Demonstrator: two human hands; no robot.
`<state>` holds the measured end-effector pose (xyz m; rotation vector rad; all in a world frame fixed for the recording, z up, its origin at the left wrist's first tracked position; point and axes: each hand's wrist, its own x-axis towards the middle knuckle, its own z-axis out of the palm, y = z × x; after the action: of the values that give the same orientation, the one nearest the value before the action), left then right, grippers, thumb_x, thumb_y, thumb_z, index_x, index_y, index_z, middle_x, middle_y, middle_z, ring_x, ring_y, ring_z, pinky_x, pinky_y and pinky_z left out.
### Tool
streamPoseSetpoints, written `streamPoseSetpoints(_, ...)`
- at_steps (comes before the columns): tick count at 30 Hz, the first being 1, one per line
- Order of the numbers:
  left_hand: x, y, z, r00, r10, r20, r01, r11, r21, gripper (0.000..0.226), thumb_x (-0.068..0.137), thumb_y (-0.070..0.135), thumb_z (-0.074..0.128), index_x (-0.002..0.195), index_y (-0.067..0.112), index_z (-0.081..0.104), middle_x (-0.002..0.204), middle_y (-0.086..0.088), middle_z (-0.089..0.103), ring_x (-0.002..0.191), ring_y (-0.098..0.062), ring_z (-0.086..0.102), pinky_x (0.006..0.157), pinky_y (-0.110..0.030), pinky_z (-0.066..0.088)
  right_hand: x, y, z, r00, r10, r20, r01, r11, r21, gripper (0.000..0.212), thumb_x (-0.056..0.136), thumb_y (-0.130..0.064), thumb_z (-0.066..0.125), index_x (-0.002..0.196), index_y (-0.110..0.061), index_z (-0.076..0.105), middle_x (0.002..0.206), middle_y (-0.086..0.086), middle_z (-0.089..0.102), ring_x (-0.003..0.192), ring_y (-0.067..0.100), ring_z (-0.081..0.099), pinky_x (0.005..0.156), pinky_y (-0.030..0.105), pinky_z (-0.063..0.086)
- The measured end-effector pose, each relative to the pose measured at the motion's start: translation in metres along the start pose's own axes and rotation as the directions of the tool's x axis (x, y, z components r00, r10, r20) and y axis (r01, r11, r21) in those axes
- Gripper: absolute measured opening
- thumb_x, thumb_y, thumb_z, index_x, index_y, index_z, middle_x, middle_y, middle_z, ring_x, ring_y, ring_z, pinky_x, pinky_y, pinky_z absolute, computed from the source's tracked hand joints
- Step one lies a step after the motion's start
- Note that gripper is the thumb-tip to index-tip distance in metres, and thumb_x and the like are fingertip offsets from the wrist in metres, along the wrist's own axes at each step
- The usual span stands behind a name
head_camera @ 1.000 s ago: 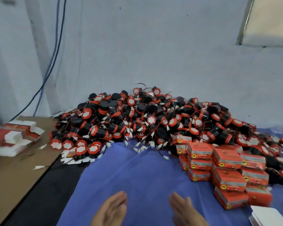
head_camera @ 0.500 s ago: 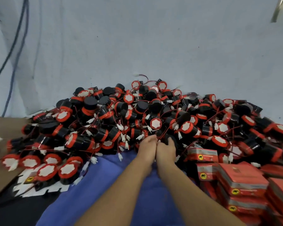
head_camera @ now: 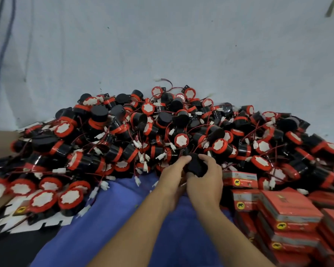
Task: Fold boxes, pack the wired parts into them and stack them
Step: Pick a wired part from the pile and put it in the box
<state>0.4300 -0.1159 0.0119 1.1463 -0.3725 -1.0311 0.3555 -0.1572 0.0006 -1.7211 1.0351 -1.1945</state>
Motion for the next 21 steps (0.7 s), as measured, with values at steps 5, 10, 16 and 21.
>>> streamPoseSetpoints(5,-0.081,0.026,-0.015,0.999,0.034,0.039,-0.033,0.999,-0.028,0.069,0.081,0.056,0.072,0.118,-0.002,0.068,0.121,-0.021,0.070,0.114,-0.032,0.068,0.100,-0.044,0.054,-0.074,-0.046,-0.046,0.893,-0.376,0.248,0.369,0.926,0.078,0.051,0.088,0.002,0.065,0.107,-0.045,0.060,0.115,-0.028,0.057,0.114,-0.004,0.055,0.091,0.011,0.045)
streamPoseSetpoints(10,-0.177,0.045,-0.023,0.997,0.082,0.002,-0.082,0.995,-0.049,0.076,0.077,0.047,0.078,0.126,-0.007,0.057,0.123,-0.028,0.066,0.113,-0.039,0.067,0.097,-0.048,0.056,-0.142,-0.080,-0.095,0.893,-0.415,0.174,0.368,0.895,0.251,0.039,0.091,-0.002,0.068,0.095,-0.040,0.060,0.116,-0.021,0.063,0.115,0.002,0.060,0.094,0.018,0.048)
streamPoseSetpoints(16,-0.293,0.026,-0.020,0.969,0.247,-0.013,-0.246,0.968,0.053,0.073,0.052,0.031,0.100,0.112,0.019,0.060,0.112,-0.010,0.070,0.098,-0.031,0.073,0.079,-0.032,0.059,-0.183,-0.116,-0.160,0.987,0.137,0.089,-0.161,0.731,0.663,0.040,0.088,0.000,0.073,0.100,-0.021,0.041,0.092,0.006,0.056,0.068,0.004,0.069,0.062,0.015,0.055)
streamPoseSetpoints(21,-0.370,-0.002,-0.021,0.900,0.430,-0.067,-0.385,0.859,0.337,0.065,0.050,0.046,0.096,0.106,0.042,0.065,0.111,0.010,0.071,0.102,-0.013,0.071,0.077,-0.021,0.057,-0.220,-0.112,-0.226,0.887,0.235,0.397,-0.419,0.771,0.479,0.026,0.098,-0.032,0.059,0.113,-0.011,0.061,0.091,0.002,0.071,0.090,0.015,0.073,0.080,0.032,0.059)
